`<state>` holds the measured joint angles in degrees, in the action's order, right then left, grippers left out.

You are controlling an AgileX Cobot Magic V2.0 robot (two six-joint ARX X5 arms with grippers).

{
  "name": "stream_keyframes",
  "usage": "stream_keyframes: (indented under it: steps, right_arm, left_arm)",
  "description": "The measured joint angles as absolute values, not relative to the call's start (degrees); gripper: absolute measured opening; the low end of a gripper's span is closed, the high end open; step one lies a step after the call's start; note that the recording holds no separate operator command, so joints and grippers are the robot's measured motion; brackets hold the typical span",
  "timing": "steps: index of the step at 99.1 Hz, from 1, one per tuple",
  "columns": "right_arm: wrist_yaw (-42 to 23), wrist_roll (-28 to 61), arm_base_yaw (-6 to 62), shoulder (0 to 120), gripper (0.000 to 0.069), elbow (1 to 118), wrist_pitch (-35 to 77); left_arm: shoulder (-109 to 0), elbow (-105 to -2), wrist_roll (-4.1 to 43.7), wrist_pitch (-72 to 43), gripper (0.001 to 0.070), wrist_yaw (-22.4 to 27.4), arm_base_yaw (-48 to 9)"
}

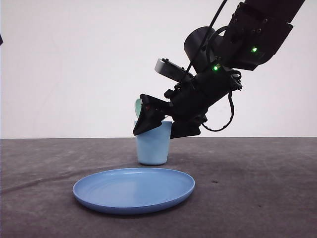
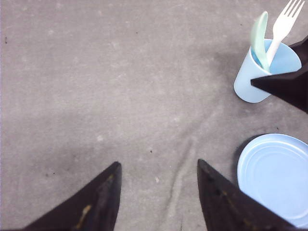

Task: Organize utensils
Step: 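Lower the right gripper around the cup rim and grasp the cup, then lift the cup and move it over the blue plate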

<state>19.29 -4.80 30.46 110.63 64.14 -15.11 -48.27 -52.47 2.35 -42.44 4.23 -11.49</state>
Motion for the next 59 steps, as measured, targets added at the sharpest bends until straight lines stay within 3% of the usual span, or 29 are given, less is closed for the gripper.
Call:
stream_keyframes:
  steps: [28, 59]
  right_arm:
    - [19.2, -4.3, 31.0, 108.6, 0.0483, 64.1, -11.1]
    - [19.3, -4.3, 34.7, 95.0, 0.0482, 62.8, -2.9]
  left_arm:
    - [-48.3, -52.5, 1.5, -42.4, 0.0297, 4.2, -11.5]
    - [-48.3, -52.5, 1.1, -42.4, 0.0297, 4.2, -11.5]
